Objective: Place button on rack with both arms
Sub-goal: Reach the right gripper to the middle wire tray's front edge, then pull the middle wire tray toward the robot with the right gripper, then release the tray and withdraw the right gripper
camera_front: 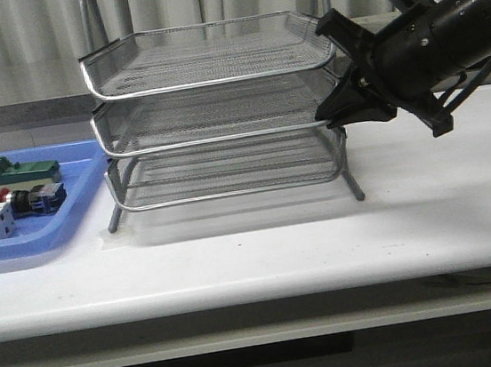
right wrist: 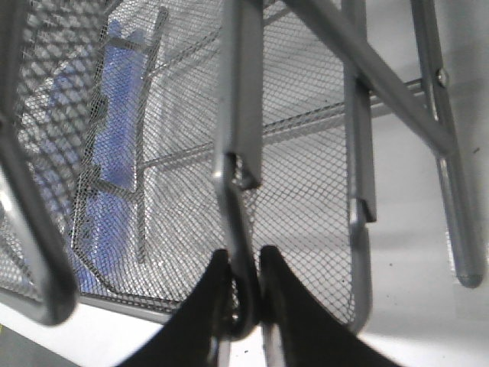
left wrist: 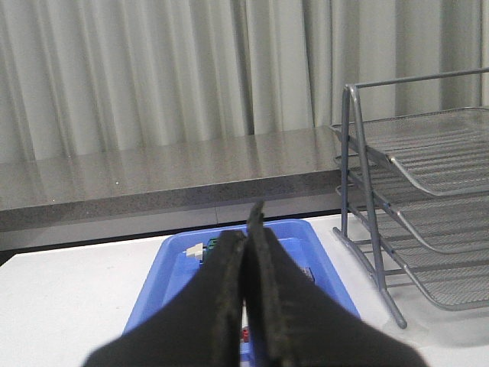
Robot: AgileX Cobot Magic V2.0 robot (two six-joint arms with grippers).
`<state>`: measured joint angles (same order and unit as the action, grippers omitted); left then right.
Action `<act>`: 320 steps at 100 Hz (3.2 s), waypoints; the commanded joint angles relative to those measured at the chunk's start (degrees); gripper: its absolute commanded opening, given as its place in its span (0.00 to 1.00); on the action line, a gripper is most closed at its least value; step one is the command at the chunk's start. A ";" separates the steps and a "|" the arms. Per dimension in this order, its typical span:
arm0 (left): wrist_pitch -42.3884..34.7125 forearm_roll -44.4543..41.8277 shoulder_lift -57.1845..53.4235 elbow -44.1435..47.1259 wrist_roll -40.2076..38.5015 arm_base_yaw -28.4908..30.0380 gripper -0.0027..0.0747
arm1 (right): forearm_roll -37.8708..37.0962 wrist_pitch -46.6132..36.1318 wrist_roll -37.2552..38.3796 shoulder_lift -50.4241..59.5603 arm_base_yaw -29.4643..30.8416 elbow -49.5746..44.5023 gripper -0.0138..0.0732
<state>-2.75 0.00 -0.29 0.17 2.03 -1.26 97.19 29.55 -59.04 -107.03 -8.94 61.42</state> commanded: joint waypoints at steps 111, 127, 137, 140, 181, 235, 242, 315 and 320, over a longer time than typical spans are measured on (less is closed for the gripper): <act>-4.55 0.46 -1.82 1.92 -0.54 -0.03 0.01 | -1.57 6.24 -7.08 18.54 -0.07 -29.34 0.14; -4.55 0.46 -1.82 1.92 -0.54 -0.03 0.01 | -1.57 6.66 -7.13 19.91 -0.07 -29.40 0.19; -4.55 0.46 -1.82 1.92 -0.54 -0.03 0.01 | -1.57 7.60 -7.26 20.85 -0.07 -29.40 0.32; -4.55 0.46 -1.82 1.92 -0.54 -0.03 0.01 | -1.57 7.89 -7.26 21.20 -0.07 -29.40 0.39; -4.55 0.46 -1.82 1.92 -0.54 -0.03 0.01 | -8.19 7.10 -4.78 27.74 -0.07 -29.40 0.64; -4.55 0.46 -1.82 1.92 -0.54 -0.03 0.01 | -51.67 2.09 27.16 45.25 -0.02 -28.72 0.64; -4.55 0.46 -1.82 1.92 -0.54 -0.03 0.01 | -57.38 3.18 31.68 47.78 -0.02 -27.73 0.64; -4.55 0.46 -1.82 1.92 -0.54 -0.03 0.01 | -101.47 23.47 66.57 70.19 0.10 -16.63 0.64; -4.55 0.46 -1.82 1.92 -0.54 -0.03 0.01 | -101.82 23.61 66.65 71.20 0.10 -16.63 0.64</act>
<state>-2.75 0.00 -0.29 0.17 2.03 -1.26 -2.59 55.23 6.61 -37.45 -8.95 42.79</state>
